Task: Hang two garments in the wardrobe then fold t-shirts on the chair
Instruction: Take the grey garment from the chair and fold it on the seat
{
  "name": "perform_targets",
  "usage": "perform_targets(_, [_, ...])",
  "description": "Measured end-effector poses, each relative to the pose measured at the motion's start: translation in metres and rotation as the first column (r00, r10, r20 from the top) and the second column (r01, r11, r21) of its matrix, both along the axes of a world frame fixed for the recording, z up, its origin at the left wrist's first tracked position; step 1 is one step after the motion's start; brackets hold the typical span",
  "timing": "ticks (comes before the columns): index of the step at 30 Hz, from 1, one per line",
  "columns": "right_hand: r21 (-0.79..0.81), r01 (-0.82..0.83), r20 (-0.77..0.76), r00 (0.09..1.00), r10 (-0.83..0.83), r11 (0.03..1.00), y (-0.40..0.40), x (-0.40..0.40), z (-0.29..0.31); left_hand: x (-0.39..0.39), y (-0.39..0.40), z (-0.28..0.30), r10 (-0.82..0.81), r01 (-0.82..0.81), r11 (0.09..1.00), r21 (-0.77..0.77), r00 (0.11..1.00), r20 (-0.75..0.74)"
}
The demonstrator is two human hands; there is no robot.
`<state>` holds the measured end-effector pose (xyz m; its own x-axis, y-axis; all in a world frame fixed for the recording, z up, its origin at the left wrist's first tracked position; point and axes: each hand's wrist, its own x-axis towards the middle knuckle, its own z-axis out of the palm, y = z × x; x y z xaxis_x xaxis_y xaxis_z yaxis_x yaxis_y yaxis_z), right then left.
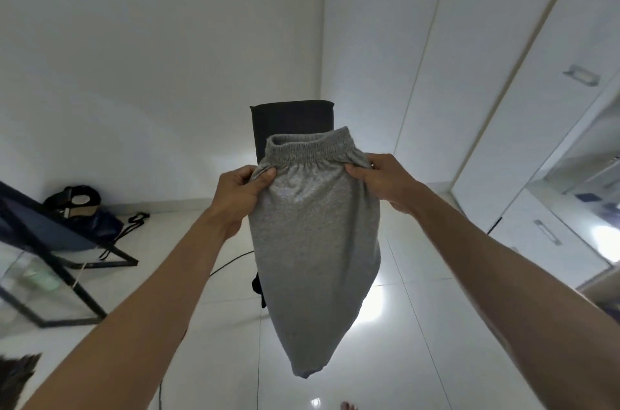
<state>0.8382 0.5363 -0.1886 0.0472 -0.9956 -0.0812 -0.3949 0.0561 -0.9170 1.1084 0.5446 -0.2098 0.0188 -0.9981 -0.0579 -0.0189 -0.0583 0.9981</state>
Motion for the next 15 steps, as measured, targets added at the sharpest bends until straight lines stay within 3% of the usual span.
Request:
perform_targets(9, [0.250,0.008,-0.015,1.000,-0.005,0.968,-0.048,-0.011,-0.097,-0.013,-0.047,-0.100,0.010,-0.019,0.966,0.259,0.999,0.039])
perform_targets(15, [0.381,-0.041,0.019,0.999,0.037,0.924,-0.146,-0.021,-0.166,-0.030,-0.139,-0.171,0.042,-0.067,0.909,0.412,0.997,0.069])
